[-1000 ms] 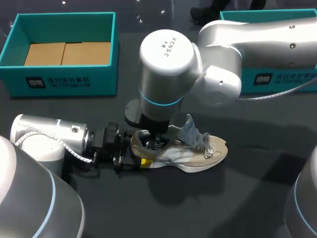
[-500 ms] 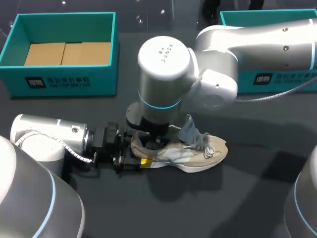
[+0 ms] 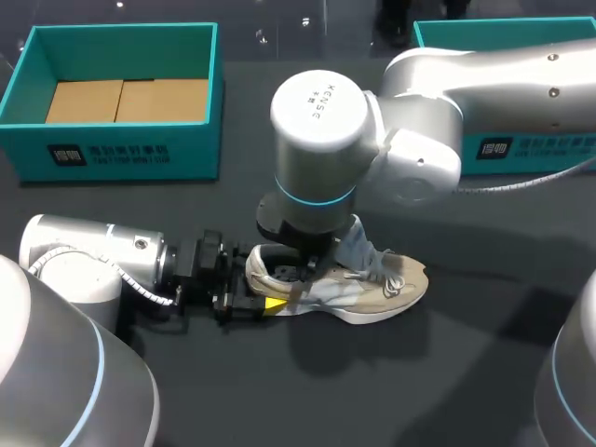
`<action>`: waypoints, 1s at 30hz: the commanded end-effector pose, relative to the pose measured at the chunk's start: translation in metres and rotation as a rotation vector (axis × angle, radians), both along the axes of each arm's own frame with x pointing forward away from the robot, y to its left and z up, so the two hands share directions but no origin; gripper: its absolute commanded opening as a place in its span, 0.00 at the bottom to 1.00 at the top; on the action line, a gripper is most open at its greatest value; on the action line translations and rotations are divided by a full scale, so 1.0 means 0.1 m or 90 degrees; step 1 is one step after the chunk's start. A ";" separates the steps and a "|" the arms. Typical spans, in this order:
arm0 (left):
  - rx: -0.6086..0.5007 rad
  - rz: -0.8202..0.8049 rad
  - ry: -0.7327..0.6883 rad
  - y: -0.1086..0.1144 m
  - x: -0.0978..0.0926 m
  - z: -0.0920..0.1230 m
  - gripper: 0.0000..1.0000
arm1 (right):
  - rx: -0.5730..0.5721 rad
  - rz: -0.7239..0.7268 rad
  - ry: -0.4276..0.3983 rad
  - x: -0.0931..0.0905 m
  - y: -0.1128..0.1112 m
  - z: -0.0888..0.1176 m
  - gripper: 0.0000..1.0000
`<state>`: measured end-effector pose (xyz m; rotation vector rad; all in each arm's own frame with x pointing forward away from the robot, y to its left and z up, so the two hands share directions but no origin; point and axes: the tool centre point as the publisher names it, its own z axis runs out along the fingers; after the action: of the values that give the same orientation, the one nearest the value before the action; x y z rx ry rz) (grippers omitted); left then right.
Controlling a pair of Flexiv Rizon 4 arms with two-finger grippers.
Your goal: Take the shoe out of the shoebox, open the shoe tongue, remove and reinsert the insole, then place the shoe into the shoebox
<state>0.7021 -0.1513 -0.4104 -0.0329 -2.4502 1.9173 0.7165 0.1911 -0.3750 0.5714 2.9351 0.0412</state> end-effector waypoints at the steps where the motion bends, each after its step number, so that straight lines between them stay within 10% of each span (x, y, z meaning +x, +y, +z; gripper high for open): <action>1: 0.000 0.000 0.000 0.00 -0.01 -0.01 0.00 | 0.002 -0.005 0.000 -0.01 -0.11 0.04 0.00; 30: 0.000 0.000 0.000 0.00 -0.01 -0.01 0.00 | 0.027 0.042 0.098 0.14 -0.18 -0.20 0.43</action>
<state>0.7027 -0.1514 -0.4105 -0.0306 -2.4497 1.9173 0.7233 0.1745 -0.3858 0.5078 3.0787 0.0664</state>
